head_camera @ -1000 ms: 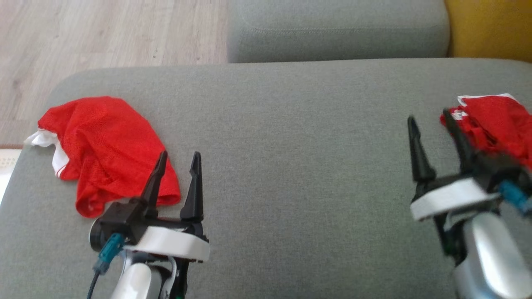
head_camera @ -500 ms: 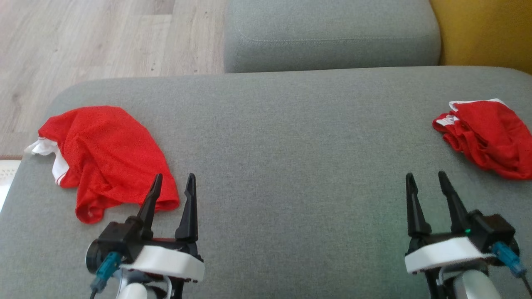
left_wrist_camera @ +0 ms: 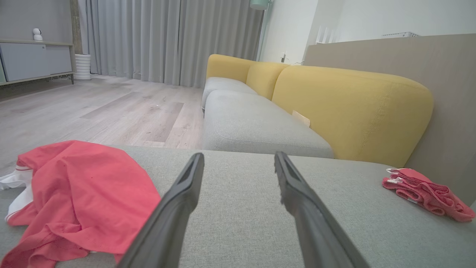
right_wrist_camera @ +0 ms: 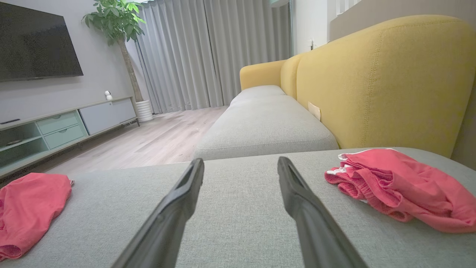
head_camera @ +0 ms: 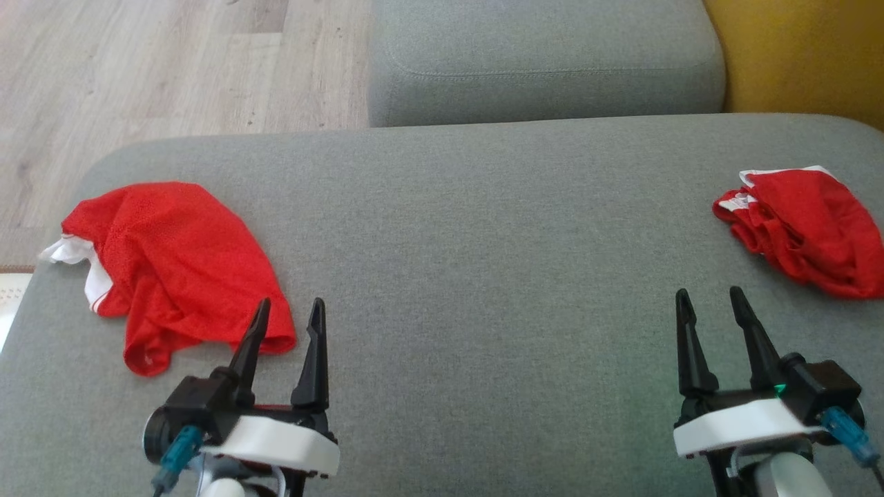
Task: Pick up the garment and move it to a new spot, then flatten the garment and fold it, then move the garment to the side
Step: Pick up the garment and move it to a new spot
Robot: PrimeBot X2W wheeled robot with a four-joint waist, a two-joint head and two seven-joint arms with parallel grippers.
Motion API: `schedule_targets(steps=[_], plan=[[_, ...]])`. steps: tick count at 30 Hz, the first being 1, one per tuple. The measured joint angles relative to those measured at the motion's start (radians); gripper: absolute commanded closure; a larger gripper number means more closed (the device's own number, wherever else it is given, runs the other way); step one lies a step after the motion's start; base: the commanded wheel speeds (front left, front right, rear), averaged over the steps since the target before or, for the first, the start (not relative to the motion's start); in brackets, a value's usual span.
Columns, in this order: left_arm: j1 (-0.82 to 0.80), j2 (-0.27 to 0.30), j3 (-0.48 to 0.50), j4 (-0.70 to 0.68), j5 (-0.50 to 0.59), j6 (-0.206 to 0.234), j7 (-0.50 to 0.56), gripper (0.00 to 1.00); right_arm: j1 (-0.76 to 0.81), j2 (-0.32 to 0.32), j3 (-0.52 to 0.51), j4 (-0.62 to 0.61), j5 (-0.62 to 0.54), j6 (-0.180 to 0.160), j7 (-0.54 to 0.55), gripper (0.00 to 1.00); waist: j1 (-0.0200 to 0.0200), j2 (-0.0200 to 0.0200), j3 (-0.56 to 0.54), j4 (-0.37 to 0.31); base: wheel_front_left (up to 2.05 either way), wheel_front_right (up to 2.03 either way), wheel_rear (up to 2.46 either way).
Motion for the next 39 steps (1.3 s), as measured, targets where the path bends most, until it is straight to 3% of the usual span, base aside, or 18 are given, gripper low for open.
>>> schedule_targets(steps=[20, 39], plan=[[-0.003, 0.0, -0.01, 0.01, 0.007, -0.006, 0.0, 0.0, 0.02, 0.0, 0.0, 0.0, 0.01, 0.0, 0.0, 0.0, 0.0, 0.0, 0.0, 0.044, 0.0, 0.0, 0.0], [-0.012, 0.001, 0.053, 0.026, 0.027, 0.001, 0.0, 0.0, 0.015, 0.001, 0.119, 0.051, 0.061, 0.0, -0.003, 0.0, 0.0, 0.0, 0.001, 0.328, 0.0, 0.0, 0.0]])
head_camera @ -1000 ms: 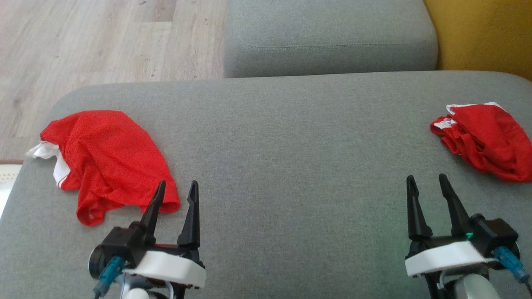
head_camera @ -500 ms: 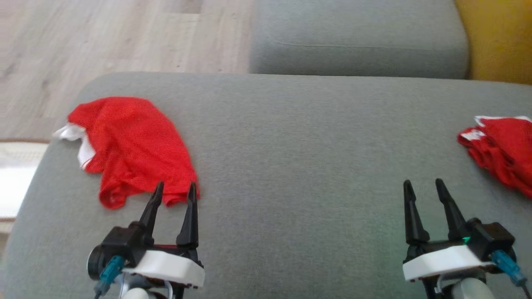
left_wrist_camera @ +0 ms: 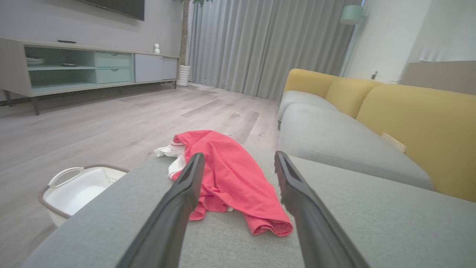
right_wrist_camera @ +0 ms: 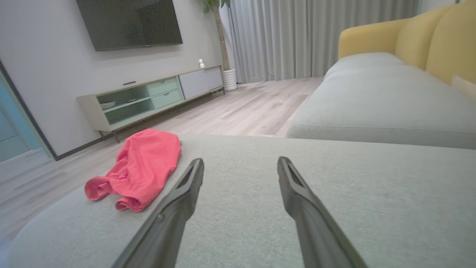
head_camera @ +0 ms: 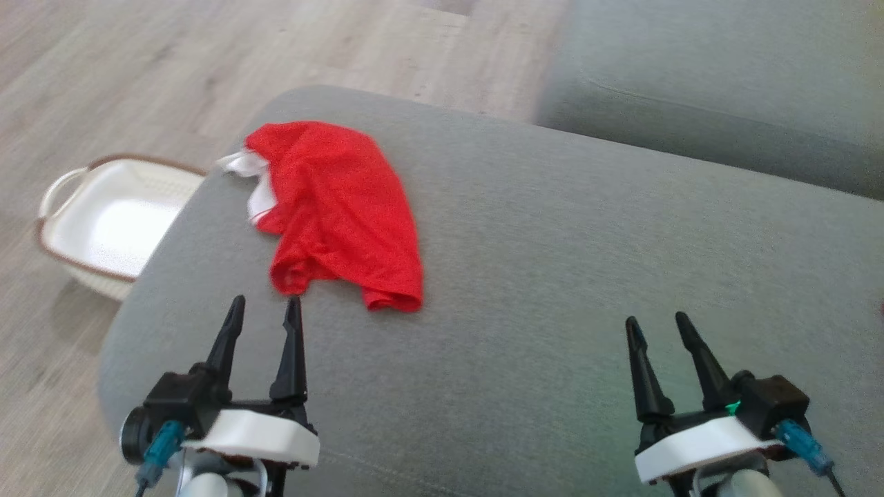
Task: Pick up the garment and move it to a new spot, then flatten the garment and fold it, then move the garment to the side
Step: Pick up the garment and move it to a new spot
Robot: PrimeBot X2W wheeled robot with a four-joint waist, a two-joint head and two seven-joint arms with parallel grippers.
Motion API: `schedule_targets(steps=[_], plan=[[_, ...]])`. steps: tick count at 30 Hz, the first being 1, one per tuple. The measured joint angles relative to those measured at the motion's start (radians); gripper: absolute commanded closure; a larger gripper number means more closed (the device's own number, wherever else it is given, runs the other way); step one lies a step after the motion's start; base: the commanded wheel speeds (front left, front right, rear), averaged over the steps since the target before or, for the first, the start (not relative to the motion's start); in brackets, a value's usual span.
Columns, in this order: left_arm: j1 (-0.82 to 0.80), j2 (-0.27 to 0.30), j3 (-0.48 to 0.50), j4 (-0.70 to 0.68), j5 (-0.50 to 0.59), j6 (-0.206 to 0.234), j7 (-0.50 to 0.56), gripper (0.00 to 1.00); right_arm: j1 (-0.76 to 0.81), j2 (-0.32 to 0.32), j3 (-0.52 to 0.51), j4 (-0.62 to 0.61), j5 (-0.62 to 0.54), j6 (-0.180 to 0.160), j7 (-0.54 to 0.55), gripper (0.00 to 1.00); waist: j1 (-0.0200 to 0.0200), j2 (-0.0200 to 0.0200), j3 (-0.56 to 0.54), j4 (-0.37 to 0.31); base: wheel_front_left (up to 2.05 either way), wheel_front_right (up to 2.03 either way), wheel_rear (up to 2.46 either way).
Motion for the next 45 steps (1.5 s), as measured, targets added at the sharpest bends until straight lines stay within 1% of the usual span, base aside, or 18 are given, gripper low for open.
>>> schedule_targets(steps=[6, 9, 13, 20, 25, 27, 30, 32, 35, 38, 42, 45], plan=[[0.0, 0.0, 0.015, 0.005, 0.008, 0.0, 0.0, 0.0, -0.002, 0.0, 0.025, 0.018, 0.017, 0.0, 0.0, 0.0, 0.0, 0.0, 0.002, 0.088, 0.0, 0.0, 0.0], [0.001, 0.0, 0.025, 0.004, 0.009, 0.0, 0.0, 0.0, -0.014, 0.0, 0.048, 0.027, 0.019, 0.0, 0.0, 0.0, 0.0, 0.0, 0.011, 0.113, 0.0, 0.0, 0.0], [0.001, 0.0, 0.042, -0.002, 0.009, 0.001, 0.0, 0.0, -0.048, 0.0, 0.061, 0.037, 0.019, 0.0, 0.0, 0.0, 0.0, 0.0, 0.027, 0.125, 0.0, 0.0, 0.0], [0.001, 0.0, 0.047, -0.006, 0.009, 0.002, 0.0, 0.0, -0.051, 0.0, 0.074, 0.042, 0.019, 0.0, 0.0, 0.0, 0.0, 0.0, 0.032, 0.129, 0.0, 0.0, 0.0], [-0.003, 0.0, 0.054, 0.022, 0.009, -0.001, 0.0, 0.0, -0.05, 0.0, 0.048, 0.04, 0.009, 0.0, 0.0, 0.0, 0.0, 0.0, 0.046, 0.128, 0.0, 0.0, 0.0], [-0.018, 0.0, 0.07, 0.036, 0.013, -0.011, 0.0, 0.0, -0.052, 0.0, 0.036, 0.034, -0.009, 0.0, 0.0, 0.0, 0.0, 0.0, 0.064, 0.121, 0.0, 0.0, 0.0], [-0.081, 0.001, 0.089, 0.068, 0.036, -0.037, 0.0, 0.0, -0.067, 0.0, 0.011, 0.028, -0.043, 0.0, 0.0, 0.0, 0.0, 0.0, 0.103, 0.105, 0.0, 0.0, 0.0], [-0.11, 0.002, 0.092, 0.084, 0.044, -0.044, 0.0, 0.0, -0.076, 0.0, 0.001, 0.023, -0.057, 0.0, 0.0, 0.0, 0.0, 0.0, 0.118, 0.099, 0.0, 0.0, 0.0], [-0.205, 0.011, 0.107, 0.17, 0.047, -0.063, 0.0, 0.0, -0.111, 0.0, -0.03, -0.012, -0.093, 0.0, 0.005, 0.0, 0.0, 0.0, 0.167, 0.079, 0.0, 0.0, 0.0], [-0.305, 0.038, 0.109, 0.283, 0.048, -0.092, 0.002, 0.0, -0.147, -0.001, -0.063, -0.055, -0.125, 0.0, 0.026, 0.0, 0.0, 0.0, 0.219, 0.056, 0.0, 0.0, 0.0], [-0.463, 0.078, 0.104, 0.402, 0.029, -0.139, 0.078, 0.0, -0.175, -0.001, -0.094, -0.126, -0.154, 0.0, 0.055, 0.0, 0.0, 0.0, 0.286, 0.022, 0.0, 0.0, 0.0], [-0.574, 0.108, 0.072, 0.465, 0.012, -0.161, 0.147, 0.0, -0.187, -0.001, -0.114, -0.177, -0.169, 0.0, 0.077, 0.0, 0.0, 0.0, 0.331, -0.004, 0.0, 0.0, 0.0]])
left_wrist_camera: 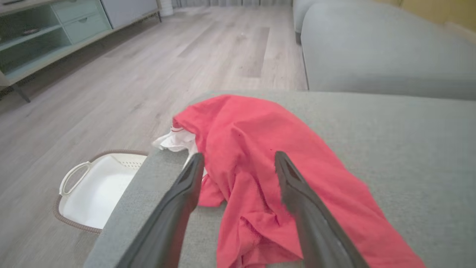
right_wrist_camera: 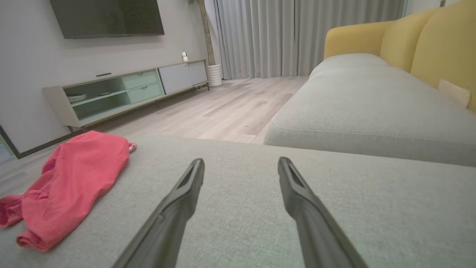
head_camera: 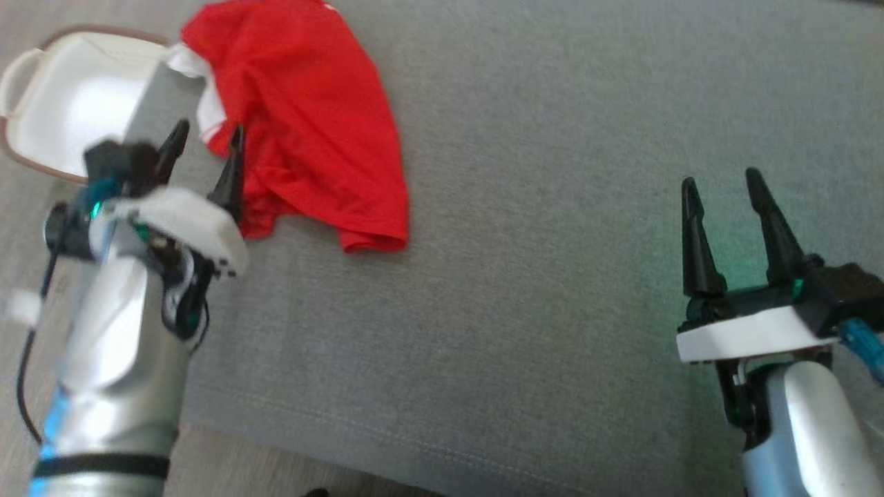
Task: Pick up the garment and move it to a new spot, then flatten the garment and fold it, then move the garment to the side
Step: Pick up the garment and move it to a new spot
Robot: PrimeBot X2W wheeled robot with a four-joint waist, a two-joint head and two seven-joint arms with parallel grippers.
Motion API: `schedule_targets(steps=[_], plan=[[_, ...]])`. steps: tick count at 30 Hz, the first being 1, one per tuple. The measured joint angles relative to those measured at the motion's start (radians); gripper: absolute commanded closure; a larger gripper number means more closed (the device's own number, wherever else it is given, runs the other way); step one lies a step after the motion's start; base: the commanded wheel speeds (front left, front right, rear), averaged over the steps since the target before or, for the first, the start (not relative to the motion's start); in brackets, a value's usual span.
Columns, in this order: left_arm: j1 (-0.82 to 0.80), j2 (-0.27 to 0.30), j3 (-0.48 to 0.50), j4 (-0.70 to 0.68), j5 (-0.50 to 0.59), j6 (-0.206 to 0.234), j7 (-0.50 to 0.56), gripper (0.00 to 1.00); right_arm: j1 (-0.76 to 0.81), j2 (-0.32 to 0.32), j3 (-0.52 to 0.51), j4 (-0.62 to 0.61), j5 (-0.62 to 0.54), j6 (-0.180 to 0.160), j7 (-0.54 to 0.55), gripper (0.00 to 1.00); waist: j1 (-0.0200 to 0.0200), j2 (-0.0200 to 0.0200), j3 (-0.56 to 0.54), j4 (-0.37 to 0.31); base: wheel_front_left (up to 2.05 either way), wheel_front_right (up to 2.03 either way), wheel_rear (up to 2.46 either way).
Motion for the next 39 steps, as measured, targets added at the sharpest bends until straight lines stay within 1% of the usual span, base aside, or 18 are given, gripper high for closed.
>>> schedule_targets(steps=[2, 5, 11, 14, 18, 20, 22, 27, 28, 29, 33, 39], plan=[[-0.065, 0.019, -0.032, 0.049, -0.007, -0.006, 0.055, 0.0, -0.003, -0.001, -0.003, -0.033, -0.001, 0.0, 0.016, 0.0, 0.0, 0.0, 0.028, -0.016, 0.0, 0.0, 0.0], [-0.139, 0.041, -0.052, 0.121, -0.038, -0.007, 0.099, 0.0, -0.016, -0.001, 0.002, -0.078, -0.018, 0.0, 0.04, 0.0, 0.0, 0.0, 0.067, -0.039, 0.0, 0.0, 0.0], [-0.291, 0.082, -0.069, 0.287, -0.091, -0.014, 0.146, 0.0, -0.049, -0.016, 0.016, -0.146, -0.028, 0.0, 0.079, 0.0, 0.0001, 0.0, 0.138, -0.08, 0.0, 0.0, 0.0], [-0.371, 0.1, -0.125, 0.374, -0.137, -0.014, 0.197, 0.0, -0.059, -0.025, 0.021, -0.17, -0.035, 0.0, 0.091, 0.0, 0.0001, 0.0, 0.176, -0.113, 0.0, 0.0, 0.0], [-0.409, 0.114, -0.188, 0.433, -0.199, -0.014, 0.261, 0.0, -0.059, -0.029, 0.02, -0.187, -0.035, 0.0, 0.097, 0.0, 0.0001, 0.0, 0.209, -0.14, 0.0, 0.0, 0.0], [-0.425, 0.126, -0.203, 0.453, -0.234, -0.014, 0.289, 0.0, -0.059, -0.03, 0.021, -0.191, -0.035, 0.0, 0.097, 0.0, 0.0001, 0.0, 0.222, -0.151, 0.0, 0.0, 0.0], [-0.447, 0.137, -0.213, 0.47, -0.267, -0.014, 0.3, 0.0, -0.059, -0.03, 0.023, -0.197, -0.035, 0.0, 0.098, 0.0, 0.0001, 0.0, 0.233, -0.16, 0.0, 0.0, 0.0], [-0.492, 0.156, -0.255, 0.505, -0.3, -0.014, 0.322, 0.0, -0.06, -0.033, 0.026, -0.206, -0.035, 0.0, 0.1, 0.0, 0.0001, 0.0, 0.248, -0.175, 0.0, 0.0, 0.0], [-0.493, 0.158, -0.265, 0.505, -0.308, -0.014, 0.324, 0.75, -0.06, -0.033, 0.026, -0.208, -0.035, 0.0, 0.1, 0.0, 0.0001, 0.0, 0.249, -0.176, 0.0, 0.0, 0.0], [-0.494, 0.161, -0.277, 0.504, -0.315, -0.014, 0.317, 1.0, -0.06, -0.033, 0.025, -0.208, -0.035, 0.0, 0.1, 0.0, 0.0001, 0.0, 0.249, -0.176, 0.0, 0.0, 0.0], [-0.492, 0.165, -0.316, 0.509, -0.337, -0.014, 0.259, 1.0, -0.06, -0.032, 0.025, -0.204, -0.038, 0.0, 0.099, 0.0, 0.0001, 0.0, 0.237, -0.174, 0.0, 0.0, 0.0], [-0.485, 0.165, -0.326, 0.526, -0.357, -0.014, 0.103, 1.0, -0.06, -0.03, 0.031, -0.17, -0.038, 0.0, 0.079, 0.0, 0.0001, 0.0, 0.182, -0.17, 0.0, 0.0, 0.0]])
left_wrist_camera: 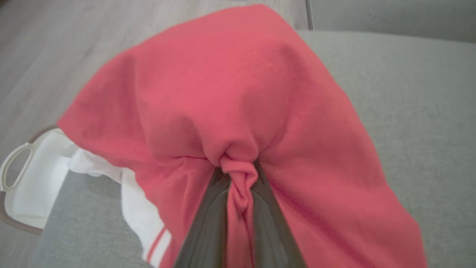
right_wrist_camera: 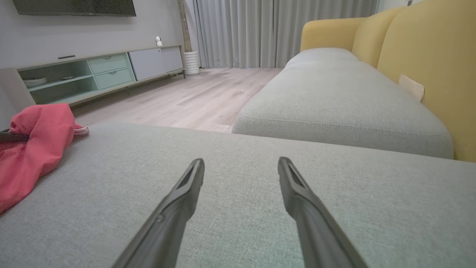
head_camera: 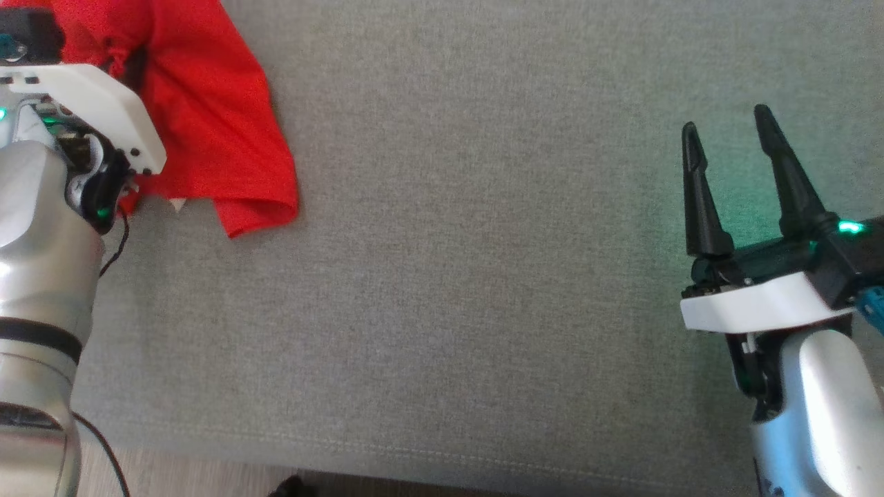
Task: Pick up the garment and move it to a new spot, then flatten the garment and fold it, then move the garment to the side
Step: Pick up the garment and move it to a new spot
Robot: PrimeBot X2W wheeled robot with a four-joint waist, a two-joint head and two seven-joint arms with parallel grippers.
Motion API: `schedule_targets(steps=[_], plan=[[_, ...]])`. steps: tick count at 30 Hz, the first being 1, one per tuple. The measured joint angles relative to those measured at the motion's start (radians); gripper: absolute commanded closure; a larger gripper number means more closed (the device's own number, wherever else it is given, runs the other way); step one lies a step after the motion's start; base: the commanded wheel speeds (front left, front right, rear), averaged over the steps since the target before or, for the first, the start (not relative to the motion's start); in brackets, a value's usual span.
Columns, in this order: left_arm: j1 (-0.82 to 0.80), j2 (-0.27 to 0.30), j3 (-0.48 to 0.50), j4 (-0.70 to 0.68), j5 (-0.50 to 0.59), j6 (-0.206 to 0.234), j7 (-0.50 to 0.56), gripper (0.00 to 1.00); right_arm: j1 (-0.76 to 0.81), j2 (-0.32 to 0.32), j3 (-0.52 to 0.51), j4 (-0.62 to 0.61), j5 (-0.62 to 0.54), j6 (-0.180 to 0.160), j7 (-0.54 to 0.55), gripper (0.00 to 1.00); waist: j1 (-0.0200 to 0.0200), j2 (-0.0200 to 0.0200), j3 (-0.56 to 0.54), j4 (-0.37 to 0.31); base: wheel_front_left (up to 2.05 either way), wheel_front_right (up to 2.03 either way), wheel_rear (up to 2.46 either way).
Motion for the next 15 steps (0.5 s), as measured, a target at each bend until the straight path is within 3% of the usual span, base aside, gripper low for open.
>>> schedule_targets(steps=[6, 15], plan=[[0.0, 0.001, -0.009, -0.019, -0.001, 0.0, -0.139, 1.0, 0.006, 0.006, 0.002, 0.054, 0.009, 0.0, -0.027, 0.0, 0.0, 0.0, -0.092, 0.0, 0.0, 0.0, 0.0], [0.015, -0.054, -0.022, -0.11, -0.031, 0.0, -0.188, 1.0, 0.06, 0.016, 0.027, 0.104, 0.033, 0.0, -0.046, 0.0, -0.0001, 0.0, -0.22, -0.009, 0.0, 0.0, 0.0]])
